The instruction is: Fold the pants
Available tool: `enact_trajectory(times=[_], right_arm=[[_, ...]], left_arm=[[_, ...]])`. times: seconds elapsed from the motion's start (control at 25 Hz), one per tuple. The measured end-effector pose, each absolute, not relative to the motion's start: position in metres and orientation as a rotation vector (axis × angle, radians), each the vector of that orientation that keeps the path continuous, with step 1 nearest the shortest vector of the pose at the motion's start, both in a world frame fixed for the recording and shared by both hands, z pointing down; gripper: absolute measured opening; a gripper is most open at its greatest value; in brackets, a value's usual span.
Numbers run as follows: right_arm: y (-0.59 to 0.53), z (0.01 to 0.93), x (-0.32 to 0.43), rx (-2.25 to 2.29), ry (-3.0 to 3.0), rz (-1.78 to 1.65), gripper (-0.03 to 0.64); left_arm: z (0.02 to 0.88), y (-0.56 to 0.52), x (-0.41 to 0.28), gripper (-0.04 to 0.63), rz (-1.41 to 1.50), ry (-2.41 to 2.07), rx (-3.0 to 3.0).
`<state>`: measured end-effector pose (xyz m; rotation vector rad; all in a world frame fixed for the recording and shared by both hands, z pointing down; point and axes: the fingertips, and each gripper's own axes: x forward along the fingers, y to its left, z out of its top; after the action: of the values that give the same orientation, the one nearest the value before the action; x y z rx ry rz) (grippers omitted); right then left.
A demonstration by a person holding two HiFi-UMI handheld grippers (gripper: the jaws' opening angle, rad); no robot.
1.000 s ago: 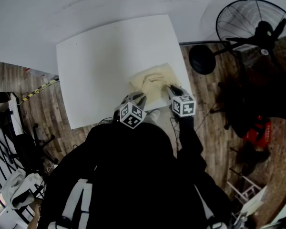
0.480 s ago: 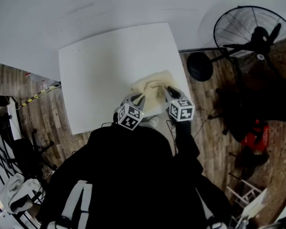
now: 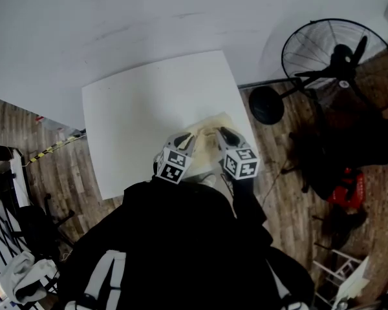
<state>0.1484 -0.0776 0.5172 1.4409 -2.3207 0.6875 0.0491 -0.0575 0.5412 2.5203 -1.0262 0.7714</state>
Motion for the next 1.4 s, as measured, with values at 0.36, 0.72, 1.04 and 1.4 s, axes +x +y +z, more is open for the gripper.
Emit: enact_trajectory(times=[0.36,0.72,1.04,1.4], right_arm=[[-0.089,0.452,0.117,1.541,-2.483,0.602,0.02],[-0.086,0.42,0.101,1.63,-2.553,0.483,0.005],[-0.074,0.416,0.081,1.553,-2.595,0.416,0.005],[-0.073,0.421,0.082,1.575,-2.582,0.435,0.005]], left_arm=[[0.475,-0.083,0.032,0.003,0.55,-1.141,2.549],[0.448,-0.083,0.02,0.003,0.435,-1.217,2.582],[0.436,-0.081,0.013,0.003,0.371,-1.267,2.6],[0.439,-0.079,0.015,0.003,0.372,-1.245,2.613]])
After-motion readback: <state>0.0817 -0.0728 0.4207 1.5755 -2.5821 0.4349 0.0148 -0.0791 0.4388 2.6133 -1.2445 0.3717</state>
